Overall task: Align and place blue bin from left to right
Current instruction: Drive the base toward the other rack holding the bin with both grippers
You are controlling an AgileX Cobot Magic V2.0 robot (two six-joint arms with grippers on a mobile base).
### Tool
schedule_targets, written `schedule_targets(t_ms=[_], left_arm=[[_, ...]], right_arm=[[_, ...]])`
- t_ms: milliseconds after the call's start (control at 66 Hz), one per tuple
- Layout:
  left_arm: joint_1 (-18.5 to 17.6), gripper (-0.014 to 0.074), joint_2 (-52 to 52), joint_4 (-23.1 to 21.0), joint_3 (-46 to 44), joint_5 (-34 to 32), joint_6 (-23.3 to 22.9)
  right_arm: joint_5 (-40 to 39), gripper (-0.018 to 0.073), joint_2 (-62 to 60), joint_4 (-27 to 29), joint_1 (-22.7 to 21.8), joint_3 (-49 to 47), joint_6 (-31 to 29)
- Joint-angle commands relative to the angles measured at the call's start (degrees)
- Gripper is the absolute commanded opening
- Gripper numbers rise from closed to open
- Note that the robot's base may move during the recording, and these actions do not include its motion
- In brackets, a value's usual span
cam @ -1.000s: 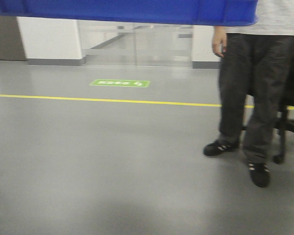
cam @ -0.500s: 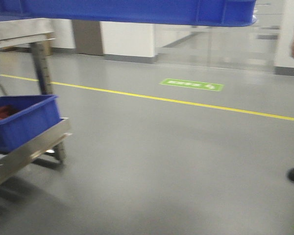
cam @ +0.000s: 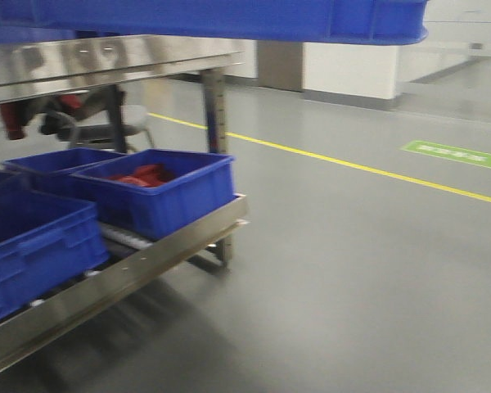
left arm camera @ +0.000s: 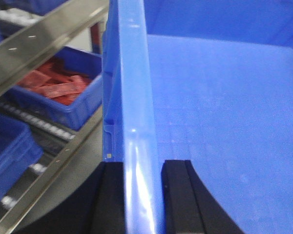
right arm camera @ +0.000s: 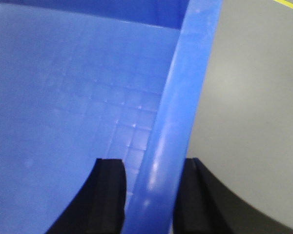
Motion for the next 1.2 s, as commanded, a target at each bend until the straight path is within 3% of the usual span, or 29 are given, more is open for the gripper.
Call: schedule_targets(t_ms=[0,1182], left_arm=[[-0.5,-0.0111,-1.9,-4.2,-1.4,-20.3,0.1],[-0.5,-0.0111,-1.9,-4.2,-1.4,-20.3,0.1]], right_arm=[[-5.2,-0.0070,-0.3,0.0,-0.1,-0.8,1.1],[-5.2,-0.0070,-0.3,0.0,-0.1,-0.8,1.1]])
